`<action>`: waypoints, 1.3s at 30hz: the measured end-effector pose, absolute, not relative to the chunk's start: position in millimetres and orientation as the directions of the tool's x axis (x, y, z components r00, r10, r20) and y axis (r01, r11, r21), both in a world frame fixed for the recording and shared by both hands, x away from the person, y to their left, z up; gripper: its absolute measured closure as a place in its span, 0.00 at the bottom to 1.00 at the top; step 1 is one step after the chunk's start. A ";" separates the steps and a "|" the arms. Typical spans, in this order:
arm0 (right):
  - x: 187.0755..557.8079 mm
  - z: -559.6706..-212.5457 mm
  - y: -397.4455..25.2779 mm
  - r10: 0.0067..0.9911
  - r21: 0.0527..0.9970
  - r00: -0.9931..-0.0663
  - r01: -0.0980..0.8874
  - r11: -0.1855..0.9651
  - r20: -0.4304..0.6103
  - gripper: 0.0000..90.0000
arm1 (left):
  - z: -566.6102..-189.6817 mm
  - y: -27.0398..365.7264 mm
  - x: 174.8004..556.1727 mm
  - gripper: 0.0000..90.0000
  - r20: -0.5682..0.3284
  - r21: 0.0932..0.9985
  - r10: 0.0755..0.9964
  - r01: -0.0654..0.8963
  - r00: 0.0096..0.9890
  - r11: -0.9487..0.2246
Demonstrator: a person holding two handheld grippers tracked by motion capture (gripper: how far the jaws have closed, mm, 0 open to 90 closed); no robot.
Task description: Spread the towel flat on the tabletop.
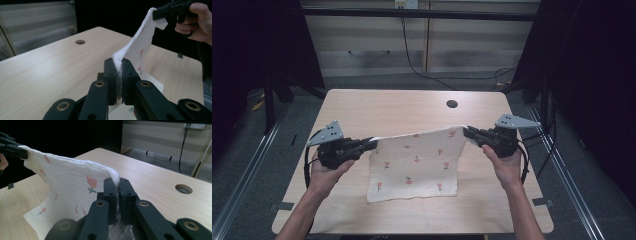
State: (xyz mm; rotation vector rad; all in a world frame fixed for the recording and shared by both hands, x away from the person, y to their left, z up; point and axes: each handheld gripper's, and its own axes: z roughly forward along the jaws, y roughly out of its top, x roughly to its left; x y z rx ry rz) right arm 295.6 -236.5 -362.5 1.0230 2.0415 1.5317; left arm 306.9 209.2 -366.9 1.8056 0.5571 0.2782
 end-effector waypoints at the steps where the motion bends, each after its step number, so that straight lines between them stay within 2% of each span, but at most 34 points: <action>1: 290.3 -354.3 -234.4 0.739 0.946 -0.666 0.293 0.138 0.099 0.96 | -360.5 211.5 303.2 0.94 -0.083 0.954 0.503 0.215 0.860 -0.210; 13: 263.8 -311.4 -226.8 0.710 0.973 -0.703 0.180 0.141 0.028 0.96 | -315.0 223.2 276.8 0.94 -0.026 0.980 0.512 0.123 0.859 -0.156; 19: 234.6 -282.7 -226.6 0.703 0.986 -0.711 0.092 0.137 -0.031 0.96 | -291.2 226.0 258.3 0.94 0.003 0.987 0.495 0.078 0.869 -0.142; 27: 213.1 -271.7 -228.9 0.683 0.991 -0.729 0.056 0.125 -0.045 0.96 | -288.9 226.0 252.5 0.94 -0.035 0.989 0.503 0.102 0.864 -0.108; 29: 215.4 -278.5 -231.6 0.688 0.989 -0.725 0.072 0.127 -0.035 0.96 | -299.9 222.8 259.3 0.94 -0.039 0.984 0.510 0.123 0.859 -0.132; 31: 229.5 -297.9 -233.6 0.702 0.981 -0.712 0.134 0.139 -0.003 0.96 | -312.4 218.7 272.3 0.94 -0.042 0.971 0.520 0.156 0.853 -0.179; 37: 260.2 -333.7 -236.5 0.723 0.955 -0.689 0.239 0.177 0.038 0.96 | -364.0 215.6 316.6 0.94 -0.115 0.929 0.571 0.291 0.813 -0.227; 39: 277.4 -355.8 -236.3 0.730 0.929 -0.680 0.313 0.197 0.074 0.96 | -382.1 212.6 327.0 0.94 -0.126 0.910 0.580 0.326 0.805 -0.255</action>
